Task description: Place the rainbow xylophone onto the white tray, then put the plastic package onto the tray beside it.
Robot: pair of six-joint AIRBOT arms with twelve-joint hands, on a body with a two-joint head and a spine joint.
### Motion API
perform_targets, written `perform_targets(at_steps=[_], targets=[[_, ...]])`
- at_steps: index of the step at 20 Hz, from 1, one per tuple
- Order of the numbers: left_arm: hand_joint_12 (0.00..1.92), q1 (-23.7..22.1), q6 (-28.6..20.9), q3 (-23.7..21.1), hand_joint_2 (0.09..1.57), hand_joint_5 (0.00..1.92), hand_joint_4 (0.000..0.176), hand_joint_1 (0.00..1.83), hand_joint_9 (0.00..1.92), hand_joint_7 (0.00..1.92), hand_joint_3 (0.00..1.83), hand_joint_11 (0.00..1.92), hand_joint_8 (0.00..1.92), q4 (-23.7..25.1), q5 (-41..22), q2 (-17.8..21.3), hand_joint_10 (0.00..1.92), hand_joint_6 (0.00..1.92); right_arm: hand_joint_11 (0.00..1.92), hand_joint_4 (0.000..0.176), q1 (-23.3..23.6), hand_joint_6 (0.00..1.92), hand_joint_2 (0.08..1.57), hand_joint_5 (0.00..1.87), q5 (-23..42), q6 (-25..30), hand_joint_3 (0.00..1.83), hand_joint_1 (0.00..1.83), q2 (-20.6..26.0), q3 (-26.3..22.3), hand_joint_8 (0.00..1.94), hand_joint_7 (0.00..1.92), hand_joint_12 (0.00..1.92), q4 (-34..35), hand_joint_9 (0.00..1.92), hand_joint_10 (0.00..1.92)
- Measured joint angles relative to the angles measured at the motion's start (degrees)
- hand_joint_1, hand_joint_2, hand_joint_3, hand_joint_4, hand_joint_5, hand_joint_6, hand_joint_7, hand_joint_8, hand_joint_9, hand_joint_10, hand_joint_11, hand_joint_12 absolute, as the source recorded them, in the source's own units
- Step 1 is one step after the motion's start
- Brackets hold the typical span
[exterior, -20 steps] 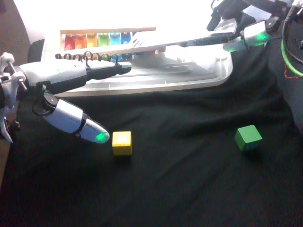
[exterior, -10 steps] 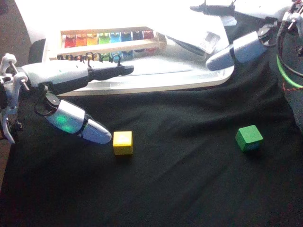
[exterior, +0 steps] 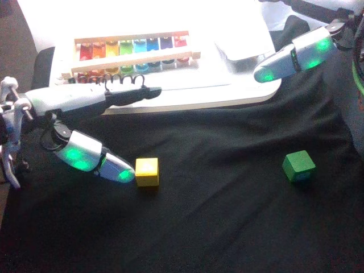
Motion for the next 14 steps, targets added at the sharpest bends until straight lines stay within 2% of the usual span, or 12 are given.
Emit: perform_targets(at_steps=[1, 2, 3, 4, 5, 6, 8, 10, 11, 12, 13, 14], targets=[[0.00, 0.46, 1.20, -0.72, 0.88, 0.00, 0.073, 0.73, 0.01, 0.00, 0.01, 0.00, 0.00, -1.51, -0.76, 0.55, 0.00, 0.00, 0.00, 0.176, -0.02, 0.00, 0.71, 0.00, 0.79, -0.92, 0.00, 0.64, 0.83, -1.53, 0.00, 0.00, 0.06, 0.37, 0.00, 0.00], [0.00, 0.74, 2.89, -1.44, 0.90, 0.00, 0.049, 0.71, 0.01, 0.00, 0.02, 0.00, 0.00, -2.82, -1.25, 1.05, 0.00, 0.00, 0.00, 0.176, -0.24, 0.00, 0.72, 0.00, 1.68, -2.54, 0.01, 0.64, 1.60, -3.15, 0.00, 0.00, 0.01, 1.64, 0.00, 0.00], [0.01, 1.22, 4.31, -2.19, 0.90, 0.00, 0.098, 0.66, 0.02, 0.00, 0.01, 0.01, 0.00, -4.57, -2.25, 1.57, 0.01, 0.00, 0.00, 0.176, -0.85, 0.00, 0.75, 0.00, 3.10, -3.45, 0.02, 0.62, 2.19, -4.24, 0.00, 0.00, 0.00, 3.10, 0.00, 0.00], [0.00, 1.31, 5.11, -2.62, 0.90, 0.00, 0.127, 0.63, 0.00, 0.00, 0.01, 0.00, 0.00, -5.27, -2.54, 1.90, 0.00, 0.00, 0.00, 0.176, -1.22, 0.00, 0.76, 0.00, 4.00, -3.69, 0.02, 0.62, 2.69, -4.92, 0.00, 0.00, 0.00, 3.87, 0.00, 0.00], [0.00, 1.97, 6.19, -3.26, 0.90, 0.00, 0.127, 0.63, 0.00, 0.00, 0.01, 0.00, 0.00, -6.93, -3.63, 2.45, 0.00, 0.00, 0.00, 0.176, -1.66, 0.00, 0.76, 0.00, 4.94, -4.07, 0.02, 0.62, 3.43, -5.86, 0.00, 0.00, 0.00, 4.72, 0.00, 0.00], [0.00, 2.97, 7.45, -4.04, 0.90, 0.00, 0.119, 0.68, 0.00, 0.00, 0.00, 0.00, 0.00, -9.09, -5.20, 3.21, 0.00, 0.00, 0.05, 0.176, -2.54, 0.00, 0.77, 0.00, 6.34, -5.38, 0.02, 0.63, 4.70, -7.50, 0.00, 0.00, 0.02, 6.64, 0.00, 0.00], [0.01, 4.55, 10.32, -6.14, 0.93, 0.00, 0.043, 0.67, 0.01, 0.00, 0.01, 0.03, 0.00, -13.31, -8.76, 5.25, 0.00, 0.00, 0.06, 0.176, -3.82, 0.00, 0.75, 0.00, 9.01, -8.46, 0.00, 0.73, 7.08, -10.71, 0.00, 0.00, 0.03, 9.60, 0.00, 0.00], [0.03, 6.16, 13.92, -9.03, 0.87, 0.00, 0.060, 0.72, 0.04, 0.00, 0.00, 0.07, 0.00, -17.49, -13.99, 8.02, 0.01, 0.00, 0.00, 0.176, -4.59, 0.00, 0.75, 0.00, 11.93, -10.99, 0.01, 0.67, 9.33, -13.92, 0.00, 0.00, 0.00, 11.91, 0.00, 0.00], [0.01, 6.82, 15.10, -9.94, 0.84, 0.00, 0.051, 0.80, 0.02, 0.00, 0.00, 0.02, 0.00, -18.58, -16.04, 9.18, 0.00, 0.00, 0.00, 0.176, -4.76, 0.00, 0.77, 0.00, 13.25, -11.52, 0.01, 0.62, 10.01, -14.93, 0.00, 0.00, 0.00, 12.22, 0.00, 0.00], [0.01, 7.67, 16.52, -11.19, 0.87, 0.00, 0.035, 0.76, 0.02, 0.00, 0.00, 0.03, 0.00, -20.50, -19.34, 10.64, 0.00, 0.00, 0.04, 0.176, -4.83, 0.00, 0.78, 0.00, 15.15, -11.65, 0.01, 0.64, 10.56, -15.85, 0.00, 0.00, 0.02, 12.41, 0.00, 0.00], [0.02, 8.20, 17.40, -11.89, 0.88, 0.00, 0.000, 0.76, 0.05, 0.01, 0.00, 0.05, 0.01, -21.59, -21.38, 11.65, 0.01, 0.00, 0.03, 0.176, -4.87, 0.00, 0.77, 0.00, 16.46, -11.67, 0.01, 0.68, 10.75, -16.24, 0.00, 0.00, 0.01, 12.44, 0.00, 0.00], [0.03, 9.07, 18.23, -12.79, 0.87, 0.00, 0.007, 0.76, 0.07, 0.05, 0.00, 0.07, 0.02, -23.17, -24.28, 12.76, 0.02, 0.00, 0.03, 0.176, -5.18, 0.00, 0.75, 0.00, 17.99, -11.76, 0.00, 0.72, 11.02, -16.83, 0.00, 0.00, 0.02, 12.83, 0.00, 0.00]])
